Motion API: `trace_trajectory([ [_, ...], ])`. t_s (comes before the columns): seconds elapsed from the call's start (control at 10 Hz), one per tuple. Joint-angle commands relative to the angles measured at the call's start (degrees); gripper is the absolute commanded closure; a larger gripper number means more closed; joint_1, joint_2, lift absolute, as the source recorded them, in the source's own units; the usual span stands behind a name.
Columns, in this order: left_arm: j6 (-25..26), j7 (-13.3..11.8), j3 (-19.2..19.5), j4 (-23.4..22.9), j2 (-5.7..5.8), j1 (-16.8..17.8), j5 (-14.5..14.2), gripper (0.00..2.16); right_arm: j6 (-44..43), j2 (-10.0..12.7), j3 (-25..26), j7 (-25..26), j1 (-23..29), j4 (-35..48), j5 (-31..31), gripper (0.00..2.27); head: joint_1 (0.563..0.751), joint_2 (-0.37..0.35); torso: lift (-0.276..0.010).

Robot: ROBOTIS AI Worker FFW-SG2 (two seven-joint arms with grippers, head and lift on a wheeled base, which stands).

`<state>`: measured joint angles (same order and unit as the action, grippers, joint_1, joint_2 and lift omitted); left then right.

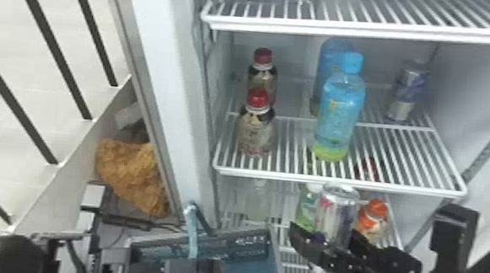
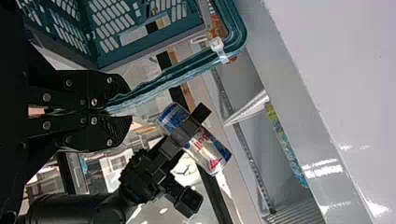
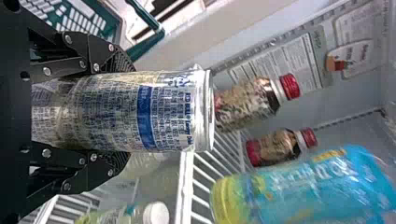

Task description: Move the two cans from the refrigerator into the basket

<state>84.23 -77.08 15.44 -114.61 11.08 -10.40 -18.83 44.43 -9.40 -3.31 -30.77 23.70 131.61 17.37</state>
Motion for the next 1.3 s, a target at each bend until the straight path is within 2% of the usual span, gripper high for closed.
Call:
trace_trajectory([
  [0.0, 0.0, 0.0, 0.0, 0.1, -0.01, 0.0, 0.0, 1.20, 1.4, 0.0, -1.4, -1.3, -2.3, -3.0, 0.5, 1.23, 0.695, 0.119, -0.025],
  [0.3, 0.0, 0.1, -0.4, 0.4, -0.01, 0.4, -0.3, 1.20, 3.4, -0.8, -6.1, -4.9, -8.7, -11.4, 3.8, 1.23, 0.695, 0.184, -0.025],
  [0.6, -0.1, 0.2, -0.6, 0.6, 0.17, 0.7, -0.5, 1.20, 6.9, -1.7, -9.7, -7.8, -12.3, -16.2, 5.0, 1.23, 0.695, 0.233, -0.025],
  [0.7, -0.1, 0.3, -0.6, 0.8, 0.17, 0.8, -0.6, 1.20, 8.4, -1.8, -10.9, -8.6, -13.2, -17.4, 5.2, 1.17, 0.695, 0.242, -0.025],
  [1.0, -0.3, 0.3, -0.9, 1.1, 0.35, 1.0, -0.8, 1.20, 9.1, -2.0, -11.0, -9.9, -14.3, -18.1, 3.8, 0.25, 0.695, 0.274, -0.025],
  [1.1, -0.3, 0.3, -0.9, 0.9, 0.35, 1.0, -0.8, 1.20, 8.2, -2.0, -9.6, -9.8, -13.4, -16.9, 2.8, 0.08, 0.695, 0.273, -0.025],
  [1.2, -0.4, 0.3, -0.9, 1.1, 0.35, 1.0, -0.9, 1.20, 7.2, -1.9, -7.8, -9.8, -12.5, -15.7, 2.3, 0.10, 0.695, 0.263, -0.025],
])
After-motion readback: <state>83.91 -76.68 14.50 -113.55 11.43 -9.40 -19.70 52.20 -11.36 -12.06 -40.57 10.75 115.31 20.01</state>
